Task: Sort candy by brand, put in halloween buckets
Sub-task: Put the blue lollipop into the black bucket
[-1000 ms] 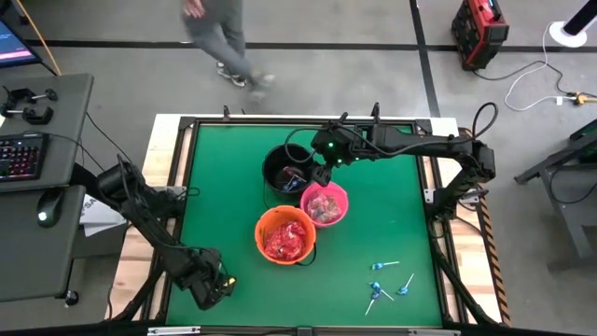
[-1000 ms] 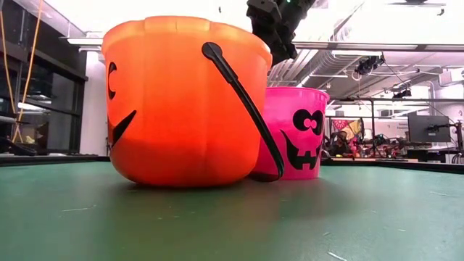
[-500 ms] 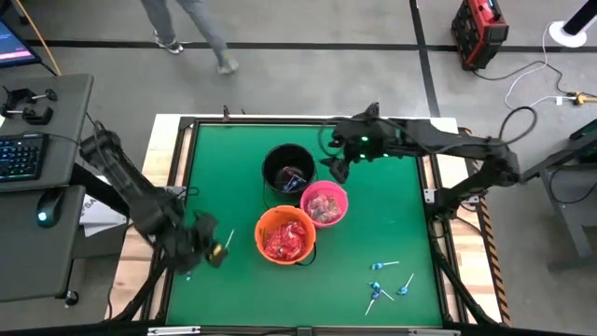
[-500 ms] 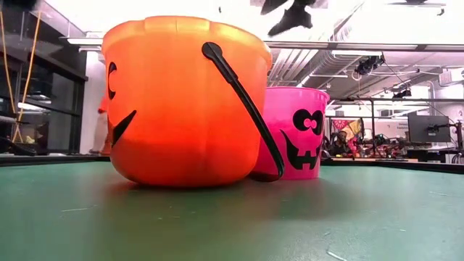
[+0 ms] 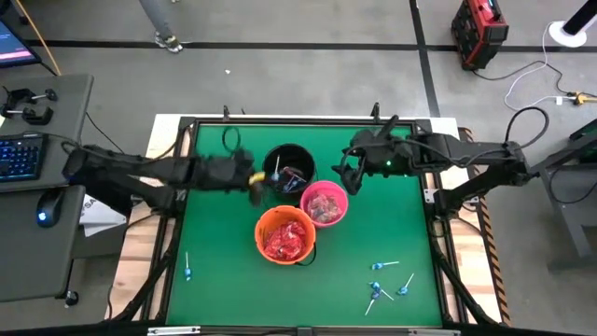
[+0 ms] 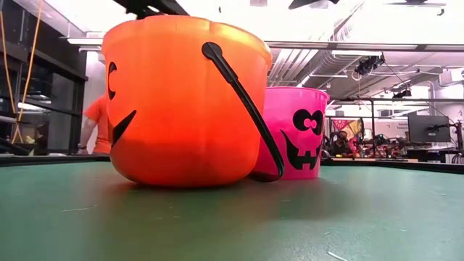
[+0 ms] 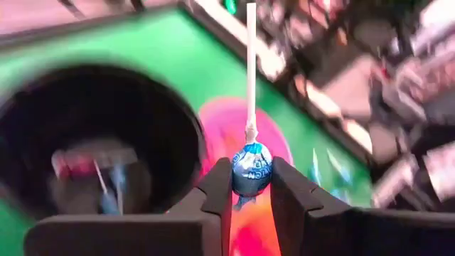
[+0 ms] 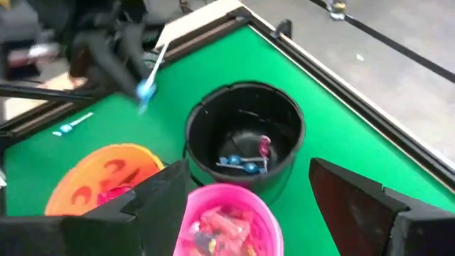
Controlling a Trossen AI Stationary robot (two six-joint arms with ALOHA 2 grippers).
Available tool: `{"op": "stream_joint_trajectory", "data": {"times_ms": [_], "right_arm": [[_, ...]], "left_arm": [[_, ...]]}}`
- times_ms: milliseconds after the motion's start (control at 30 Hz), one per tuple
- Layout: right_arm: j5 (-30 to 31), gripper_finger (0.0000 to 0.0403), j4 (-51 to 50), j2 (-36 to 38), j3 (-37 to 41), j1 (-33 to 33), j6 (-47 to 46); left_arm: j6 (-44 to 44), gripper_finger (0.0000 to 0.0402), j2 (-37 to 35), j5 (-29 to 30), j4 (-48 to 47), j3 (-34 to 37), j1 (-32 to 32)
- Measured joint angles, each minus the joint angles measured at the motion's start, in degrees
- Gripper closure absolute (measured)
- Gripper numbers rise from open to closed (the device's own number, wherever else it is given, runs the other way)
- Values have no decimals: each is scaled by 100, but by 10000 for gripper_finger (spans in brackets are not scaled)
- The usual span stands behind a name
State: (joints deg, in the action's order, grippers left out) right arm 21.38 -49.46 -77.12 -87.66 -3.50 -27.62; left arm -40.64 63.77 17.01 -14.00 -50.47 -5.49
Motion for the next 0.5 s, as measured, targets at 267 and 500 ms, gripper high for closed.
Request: {"op": "stream_joint_trajectory", "data": {"times_ms": [267,500], "right_arm": [[347,121,-489,11,0,-154,-305],[330,121,-760,11,0,-154,-532]], "left_arm": [[824,300,677,-1075,474,-3,1060],[1629,218,1139,-1035,891,-1,1077]]}}
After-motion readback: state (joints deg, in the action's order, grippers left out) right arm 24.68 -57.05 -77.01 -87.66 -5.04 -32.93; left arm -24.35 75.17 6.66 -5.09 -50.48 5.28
